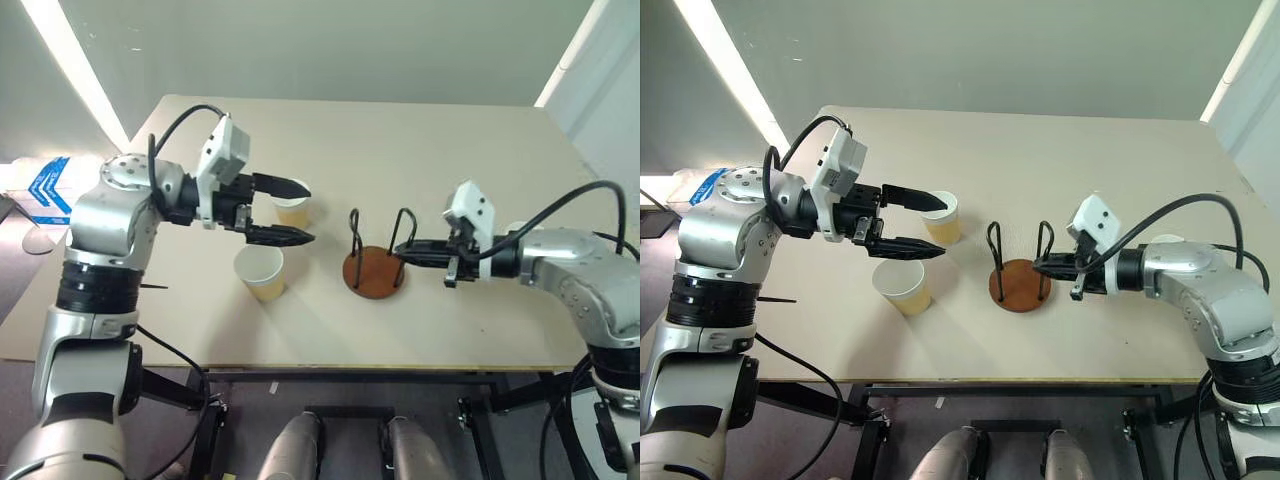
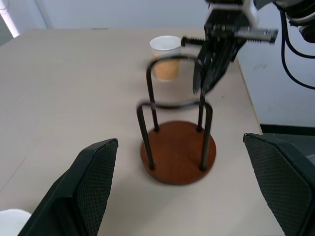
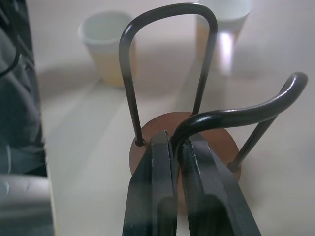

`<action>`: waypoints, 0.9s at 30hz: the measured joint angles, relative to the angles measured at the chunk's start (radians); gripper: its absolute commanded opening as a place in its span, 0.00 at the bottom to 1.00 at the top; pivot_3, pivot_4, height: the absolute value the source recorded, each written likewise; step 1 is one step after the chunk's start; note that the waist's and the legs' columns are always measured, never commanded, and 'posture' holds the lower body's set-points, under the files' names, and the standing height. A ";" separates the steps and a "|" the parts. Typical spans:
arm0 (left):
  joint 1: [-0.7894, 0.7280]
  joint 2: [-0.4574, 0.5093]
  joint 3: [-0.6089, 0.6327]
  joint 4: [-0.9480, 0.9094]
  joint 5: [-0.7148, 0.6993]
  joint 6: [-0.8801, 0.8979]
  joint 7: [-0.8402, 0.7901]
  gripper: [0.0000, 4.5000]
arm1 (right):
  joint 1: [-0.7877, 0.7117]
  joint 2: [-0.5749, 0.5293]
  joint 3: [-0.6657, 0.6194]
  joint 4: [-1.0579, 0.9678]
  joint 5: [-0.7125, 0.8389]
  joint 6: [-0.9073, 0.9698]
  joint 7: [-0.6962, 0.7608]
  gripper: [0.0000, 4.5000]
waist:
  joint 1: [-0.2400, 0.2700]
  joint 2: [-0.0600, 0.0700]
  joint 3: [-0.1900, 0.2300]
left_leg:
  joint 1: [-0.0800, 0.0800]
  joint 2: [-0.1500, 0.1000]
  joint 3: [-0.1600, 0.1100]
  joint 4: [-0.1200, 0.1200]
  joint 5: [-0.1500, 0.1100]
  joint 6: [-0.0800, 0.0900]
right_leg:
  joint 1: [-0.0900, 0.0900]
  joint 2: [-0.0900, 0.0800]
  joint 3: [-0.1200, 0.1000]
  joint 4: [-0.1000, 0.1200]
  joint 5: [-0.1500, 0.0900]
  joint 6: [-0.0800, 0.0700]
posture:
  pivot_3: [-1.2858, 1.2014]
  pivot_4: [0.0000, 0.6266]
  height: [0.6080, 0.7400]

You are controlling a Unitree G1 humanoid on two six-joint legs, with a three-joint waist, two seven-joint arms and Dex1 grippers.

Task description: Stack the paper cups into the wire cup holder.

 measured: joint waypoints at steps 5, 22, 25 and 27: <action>0.005 0.001 0.000 -0.002 0.000 0.007 0.011 1.00 | 0.016 -0.006 0.042 0.001 -0.036 -0.045 0.011 0.00 | -0.001 0.000 0.000 | 0.000 0.000 0.000 0.000 0.001 0.001 | 0.000 0.000 0.000 0.000 0.000 0.000 | 0.52 0.24 1.00; 0.028 0.014 -0.005 -0.023 0.001 0.017 0.029 1.00 | 0.171 -0.136 0.099 0.030 -0.185 -0.153 0.038 0.76 | 0.001 0.000 0.000 | -0.001 0.000 0.000 -0.001 -0.001 0.001 | 0.000 0.000 0.000 -0.003 -0.001 0.001 | 0.52 0.24 1.00; 0.048 0.039 -0.005 -0.056 0.002 0.017 0.033 1.00 | 0.203 -0.165 0.024 0.000 -0.158 -0.130 0.038 0.76 | 0.000 0.000 0.000 | -0.001 0.000 0.000 -0.001 -0.001 0.002 | 0.000 0.000 0.000 -0.003 -0.001 0.002 | 0.52 0.24 1.00; 0.073 0.065 -0.005 -0.088 0.003 0.016 0.033 1.00 | 0.207 -0.169 -0.067 -0.030 -0.103 -0.085 0.037 0.76 | -0.003 0.000 0.000 | -0.001 0.000 0.001 -0.001 -0.001 0.002 | 0.000 0.000 0.001 -0.003 -0.001 0.002 | 0.52 0.24 1.00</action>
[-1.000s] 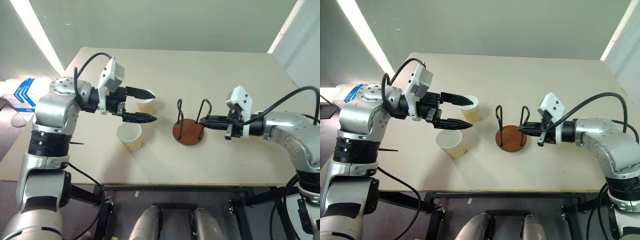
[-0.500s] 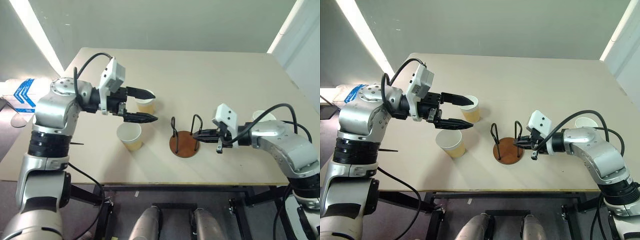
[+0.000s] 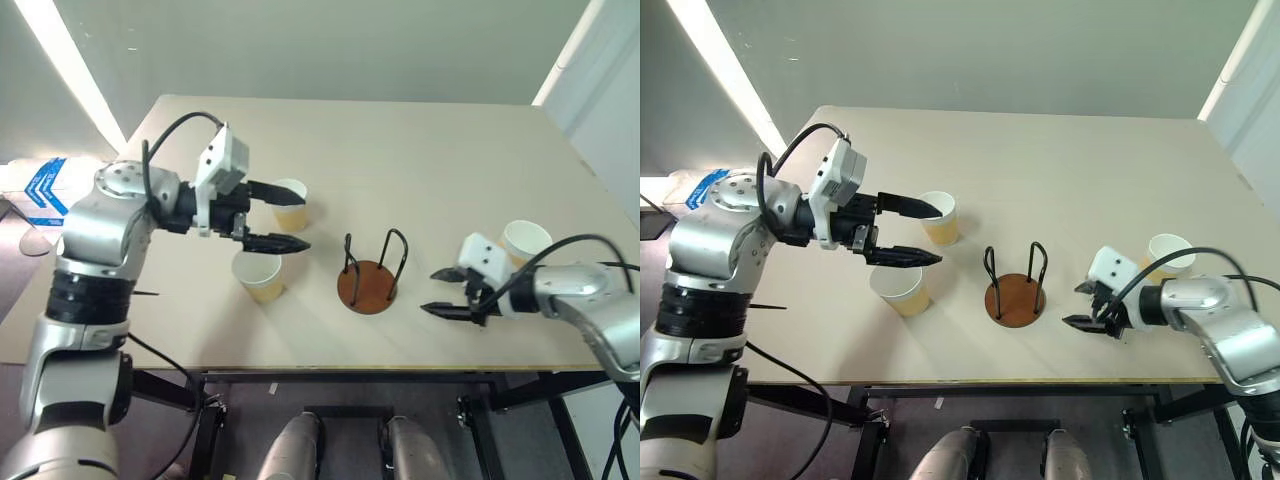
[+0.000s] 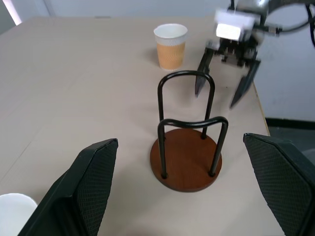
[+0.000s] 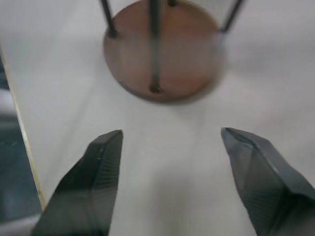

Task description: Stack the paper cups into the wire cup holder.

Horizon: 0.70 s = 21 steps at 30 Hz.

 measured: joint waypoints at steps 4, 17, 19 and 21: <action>0.023 0.048 0.000 -0.069 0.002 -0.009 0.002 1.00 | -0.015 -0.014 -0.141 -0.041 0.104 0.086 0.000 0.76 | 0.000 -0.001 -0.001 | 0.000 0.000 0.000 0.000 0.000 -0.001 | 0.000 0.000 0.000 0.000 -0.001 0.001 | 0.52 0.24 1.00; 0.236 0.256 -0.007 -0.323 0.084 -0.059 0.051 1.00 | -0.045 -0.112 -0.266 -0.087 0.310 0.184 0.035 0.76 | -0.004 -0.001 -0.001 | 0.001 0.000 -0.001 -0.001 -0.004 -0.002 | 0.000 0.000 0.000 0.000 -0.007 0.000 | 0.52 0.24 1.00; 0.275 0.282 -0.034 -0.334 0.147 -0.103 0.070 1.00 | -0.047 -0.123 -0.266 -0.076 0.319 0.184 0.043 0.76 | -0.004 -0.001 -0.001 | 0.001 0.000 -0.001 -0.001 -0.006 -0.002 | -0.001 0.000 0.000 0.000 -0.008 -0.001 | 0.52 0.24 1.00; 0.294 0.291 -0.055 -0.341 0.200 -0.139 0.086 1.00 | -0.059 -0.131 -0.260 -0.064 0.325 0.183 0.054 0.76 | -0.003 -0.001 -0.001 | 0.000 0.000 -0.001 -0.001 -0.009 -0.006 | -0.001 0.000 0.000 0.000 -0.008 -0.002 | 0.52 0.24 1.00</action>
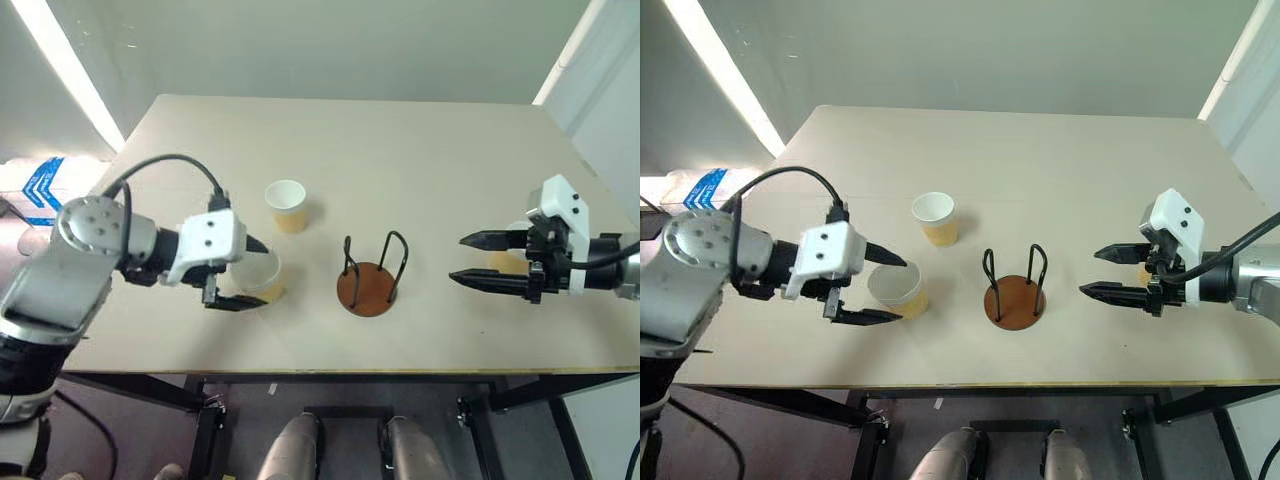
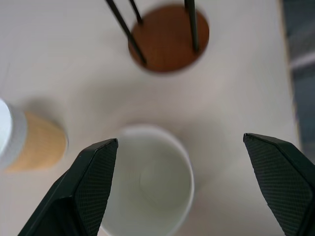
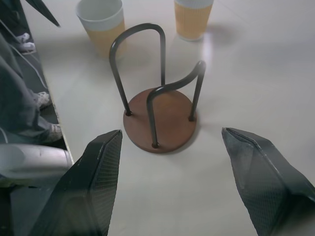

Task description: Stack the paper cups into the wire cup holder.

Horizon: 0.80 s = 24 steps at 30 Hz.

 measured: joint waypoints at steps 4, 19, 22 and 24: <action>-0.003 -0.005 -0.025 -0.001 0.052 -0.044 0.015 1.00 | -0.035 -0.008 0.022 0.012 0.000 -0.010 0.010 0.76 | 0.001 0.000 0.000 | 0.000 0.000 0.000 0.000 -0.004 -0.006 | 0.000 0.000 0.000 0.001 0.000 -0.001 | 0.52 0.24 1.00; -0.070 -0.081 -0.182 0.162 0.217 -0.233 -0.014 0.91 | -0.020 -0.012 0.031 0.002 0.006 -0.016 -0.019 0.77 | 0.001 0.000 0.000 | 0.001 0.000 0.000 0.001 -0.004 -0.007 | -0.001 0.000 0.000 0.006 0.000 -0.003 | 0.52 0.24 1.00; -0.103 -0.111 -0.209 0.216 0.250 -0.288 -0.022 0.70 | -0.013 -0.008 0.029 -0.001 0.008 -0.016 -0.039 0.77 | 0.001 0.000 0.000 | 0.001 0.000 0.000 0.002 -0.004 -0.007 | -0.001 -0.001 0.000 0.007 0.000 -0.003 | 0.52 0.24 1.00; -0.117 -0.129 -0.217 0.234 0.256 -0.317 -0.041 0.55 | -0.009 -0.008 0.027 -0.003 0.011 -0.016 -0.048 0.77 | 0.001 0.000 0.000 | 0.001 0.000 0.000 0.002 -0.004 -0.007 | -0.001 0.000 0.000 0.007 0.000 -0.003 | 0.52 0.24 1.00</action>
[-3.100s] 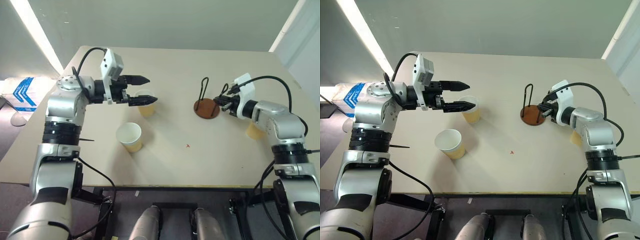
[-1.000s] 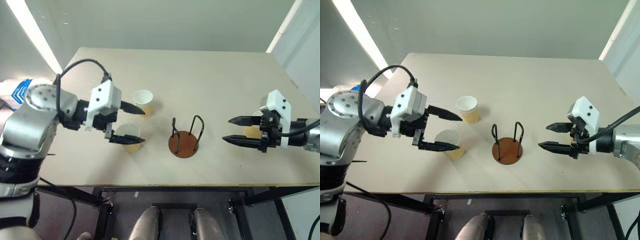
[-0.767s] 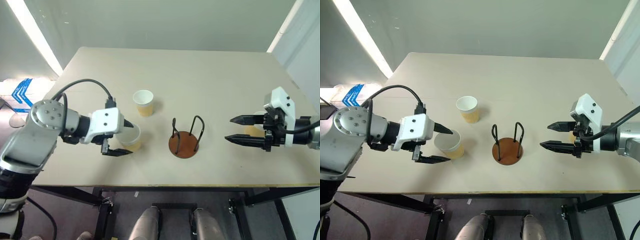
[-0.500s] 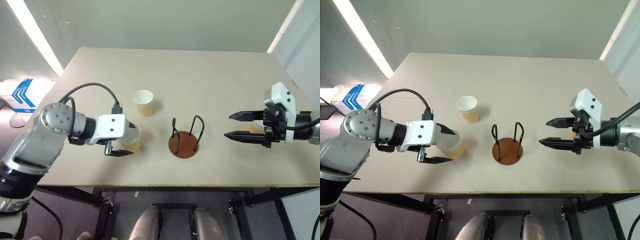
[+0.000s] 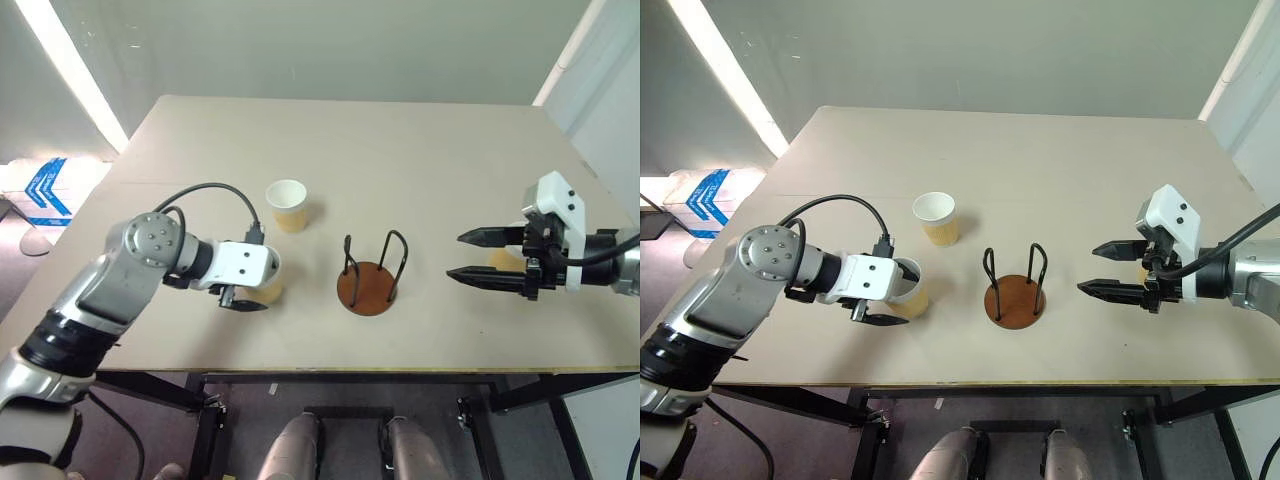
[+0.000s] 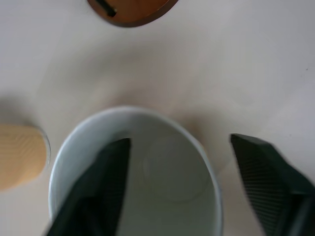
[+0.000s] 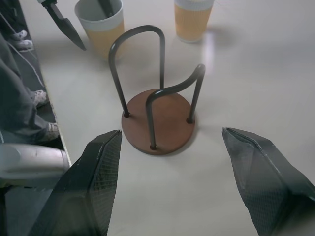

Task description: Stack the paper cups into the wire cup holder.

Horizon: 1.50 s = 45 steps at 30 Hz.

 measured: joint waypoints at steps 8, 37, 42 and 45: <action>-0.046 -0.046 0.002 0.015 -0.049 -0.011 -0.074 0.00 | 0.003 0.025 -0.020 -0.002 0.010 -0.046 -0.022 0.77 | 0.000 0.000 0.000 | 0.000 0.000 0.000 0.000 0.004 0.006 | 0.000 0.000 0.000 0.000 0.000 0.001 | 0.52 0.24 1.00; -0.631 -0.224 -0.087 0.386 -0.504 0.131 -0.221 0.00 | 0.254 0.059 -0.315 -0.185 0.250 -0.096 -0.089 0.77 | 0.012 0.001 -0.001 | -0.003 -0.001 0.002 0.003 0.007 0.010 | 0.003 -0.001 0.001 -0.008 0.002 0.019 | 0.52 0.24 1.00; -0.687 -0.278 -0.204 0.448 -0.545 0.044 -0.222 0.00 | 0.287 0.059 -0.354 -0.203 0.276 -0.096 -0.140 0.77 | 0.012 0.001 -0.001 | -0.004 -0.001 0.004 0.003 0.005 0.012 | 0.005 -0.001 0.002 -0.013 0.004 0.025 | 0.52 0.24 1.00; -0.702 -0.275 -0.271 0.447 -0.585 0.017 -0.222 0.00 | 0.304 0.060 -0.370 -0.226 0.288 -0.098 -0.166 0.77 | 0.012 0.001 -0.001 | -0.004 -0.001 0.005 0.003 0.003 0.012 | 0.005 -0.002 0.002 -0.014 0.003 0.028 | 0.52 0.24 1.00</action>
